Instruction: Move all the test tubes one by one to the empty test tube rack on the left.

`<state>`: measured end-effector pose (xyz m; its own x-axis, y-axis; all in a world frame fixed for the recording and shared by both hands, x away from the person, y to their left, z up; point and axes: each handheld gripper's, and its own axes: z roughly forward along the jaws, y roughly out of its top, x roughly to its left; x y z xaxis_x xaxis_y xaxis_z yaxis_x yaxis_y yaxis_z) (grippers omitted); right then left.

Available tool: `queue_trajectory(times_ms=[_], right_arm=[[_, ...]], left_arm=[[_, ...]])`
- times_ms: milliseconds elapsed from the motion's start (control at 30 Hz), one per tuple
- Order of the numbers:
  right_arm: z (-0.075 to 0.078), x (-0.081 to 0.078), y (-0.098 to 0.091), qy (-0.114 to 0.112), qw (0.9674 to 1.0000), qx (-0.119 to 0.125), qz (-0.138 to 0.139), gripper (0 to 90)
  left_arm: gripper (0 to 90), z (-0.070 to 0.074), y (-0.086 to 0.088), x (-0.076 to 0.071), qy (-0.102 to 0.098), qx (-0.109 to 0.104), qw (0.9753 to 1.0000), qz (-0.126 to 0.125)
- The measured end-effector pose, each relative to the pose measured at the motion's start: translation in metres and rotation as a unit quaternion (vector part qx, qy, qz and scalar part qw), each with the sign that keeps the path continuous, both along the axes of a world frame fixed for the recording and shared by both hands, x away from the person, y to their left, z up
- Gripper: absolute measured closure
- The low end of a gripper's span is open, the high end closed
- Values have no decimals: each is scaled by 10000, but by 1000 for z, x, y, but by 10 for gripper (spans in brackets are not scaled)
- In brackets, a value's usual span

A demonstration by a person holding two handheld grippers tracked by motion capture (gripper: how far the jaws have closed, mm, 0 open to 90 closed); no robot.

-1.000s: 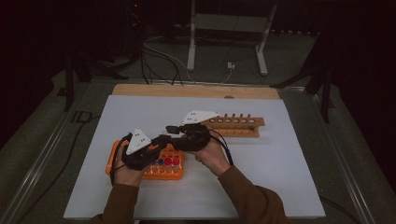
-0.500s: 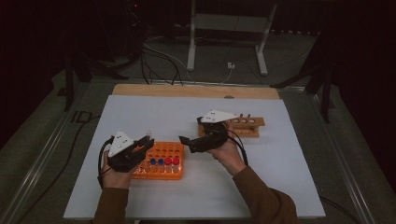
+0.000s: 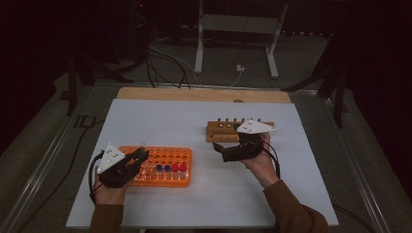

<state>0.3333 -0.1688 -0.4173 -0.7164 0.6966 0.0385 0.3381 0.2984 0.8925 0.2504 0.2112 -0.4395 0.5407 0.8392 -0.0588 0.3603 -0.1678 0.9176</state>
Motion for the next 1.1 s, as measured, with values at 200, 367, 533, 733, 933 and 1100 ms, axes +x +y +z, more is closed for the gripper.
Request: queue_trajectory(times_ms=[200,367,533,733,933,1100], right_arm=[[-7,-2,-20,72,9998,53,-174,0],[-10,-5,-31,96,9995,73,-296,0],[-9,-7,-42,89,9991,123,-398,0],[-10,-11,-52,78,9987,155,-488,0],[-11,-14,-61,81,9984,118,-556,0],[-12,-18,-68,86,9981,134,-599,0]], left_arm=[[763,-5,4,-5,47,-65,10000,-1],[764,-9,6,-9,83,-69,9999,-23],[763,-13,6,-14,141,-73,9999,-46],[763,-18,7,-18,230,-31,9997,-91],[763,-24,8,-22,365,99,9992,-129],[763,-27,8,-23,427,176,9988,-152]])
